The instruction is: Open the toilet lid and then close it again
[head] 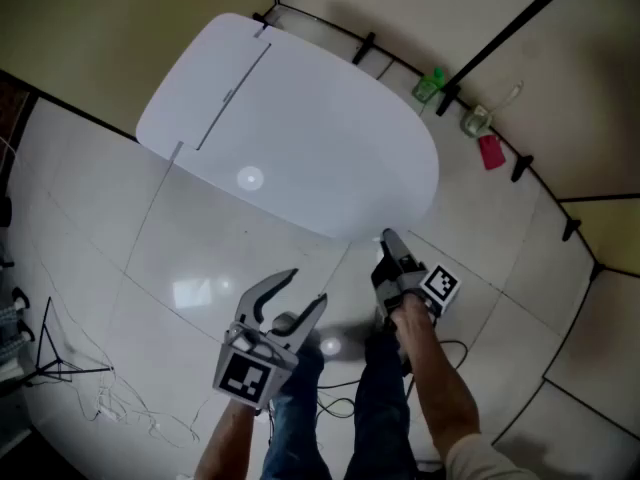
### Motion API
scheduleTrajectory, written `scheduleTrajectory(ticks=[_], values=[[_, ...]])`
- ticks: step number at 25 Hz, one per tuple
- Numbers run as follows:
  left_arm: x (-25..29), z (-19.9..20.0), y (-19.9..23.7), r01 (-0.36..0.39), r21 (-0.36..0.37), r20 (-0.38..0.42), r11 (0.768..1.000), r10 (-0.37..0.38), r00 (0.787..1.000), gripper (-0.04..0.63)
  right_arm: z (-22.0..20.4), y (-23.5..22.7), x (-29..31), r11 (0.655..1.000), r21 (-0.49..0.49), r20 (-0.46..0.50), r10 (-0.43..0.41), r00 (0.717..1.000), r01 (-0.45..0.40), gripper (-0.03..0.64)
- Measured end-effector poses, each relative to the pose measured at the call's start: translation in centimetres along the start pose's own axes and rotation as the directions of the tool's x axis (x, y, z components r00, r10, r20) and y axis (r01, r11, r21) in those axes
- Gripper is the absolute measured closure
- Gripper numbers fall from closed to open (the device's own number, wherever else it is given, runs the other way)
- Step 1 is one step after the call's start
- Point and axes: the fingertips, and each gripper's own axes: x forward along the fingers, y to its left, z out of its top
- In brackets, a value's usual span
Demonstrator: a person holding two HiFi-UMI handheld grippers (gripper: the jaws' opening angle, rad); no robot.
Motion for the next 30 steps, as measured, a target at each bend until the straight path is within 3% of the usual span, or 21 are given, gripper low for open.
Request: scheduleTrajectory(ticks=[4,6,7,8,10,11,12,13,15,17,19,22,25,28,30], values=[[0.2,-1.4,0.7,-0.060,0.116,-0.081,0.991,0.070,0.994,0.356,-0.3,1.4,-1.2,1.000,-0.028,-0.006,0.004,1.000,-0.005,0.523],[0.4,-2.5,1.1,-0.091,0.260,-0.125,0.961,0.127,0.984,0.344,-0.4,2.7,-1.6,0.998,-0.052,-0.013,0.021,1.000,-0.022,0.531],[0.6,-3.1,1.3,-0.101,0.376,-0.144,0.921,0.166,0.975,0.344,-0.5,3.5,-1.9,0.997,-0.063,-0.019,0.032,0.999,-0.033,0.531],[1.1,-3.7,1.5,-0.100,0.509,-0.160,0.855,0.208,0.965,0.343,-0.7,4.3,-2.1,0.996,-0.073,-0.026,0.042,0.999,-0.044,0.534],[3.0,-5.0,1.9,-0.052,0.746,-0.184,0.664,0.281,0.942,0.307,-1.0,5.8,-2.6,0.994,-0.091,-0.040,0.060,0.997,-0.063,0.537],[4.4,-5.7,2.2,-0.018,0.818,-0.195,0.574,0.307,0.932,0.264,-1.1,6.6,-2.7,0.993,-0.098,-0.046,0.068,0.997,-0.072,0.538],[6.0,-6.3,2.4,0.010,0.860,-0.203,0.511,0.324,0.924,0.214,-1.3,7.2,-2.9,0.991,-0.103,-0.050,0.075,0.996,-0.080,0.540],[7.6,-6.9,2.5,0.029,0.882,-0.208,0.470,0.334,0.919,0.181,-1.4,7.7,-3.0,0.991,-0.106,-0.053,0.079,0.995,-0.084,0.541],[10.4,-7.8,2.2,0.050,0.905,-0.208,0.422,0.337,0.918,0.178,-1.4,8.4,-3.3,0.990,-0.109,-0.057,0.084,0.995,-0.090,0.543],[12.5,-8.3,1.9,0.054,0.916,-0.200,0.399,0.334,0.921,0.178,-1.6,9.0,-3.4,0.989,-0.108,-0.062,0.095,0.994,-0.101,0.545],[13.7,-8.4,2.2,0.035,0.912,-0.188,0.408,0.341,0.921,0.180,-1.7,9.5,-3.4,0.987,-0.107,-0.070,0.111,0.991,-0.119,0.545],[14.1,-8.1,2.6,0.033,0.900,-0.194,0.435,0.331,0.923,0.276,-1.9,10.3,-3.6,0.984,-0.099,-0.079,0.137,0.987,-0.145,0.546],[13.6,-7.1,2.4,0.048,0.905,-0.193,0.423,0.307,0.932,0.302,-2.3,11.5,-4.1,0.977,-0.116,-0.095,0.165,0.982,-0.176,0.545],[12.5,-5.3,2.6,0.043,0.899,-0.187,0.435,0.293,0.938,0.310,-3.5,13.9,-5.0,0.951,-0.207,-0.147,0.204,0.968,-0.231,0.540],[11.5,-2.8,3.1,0.017,0.897,-0.161,0.443,0.290,0.943,0.315,-4.3,16.4,-6.1,0.908,-0.319,-0.197,0.218,0.956,-0.272,0.535]])
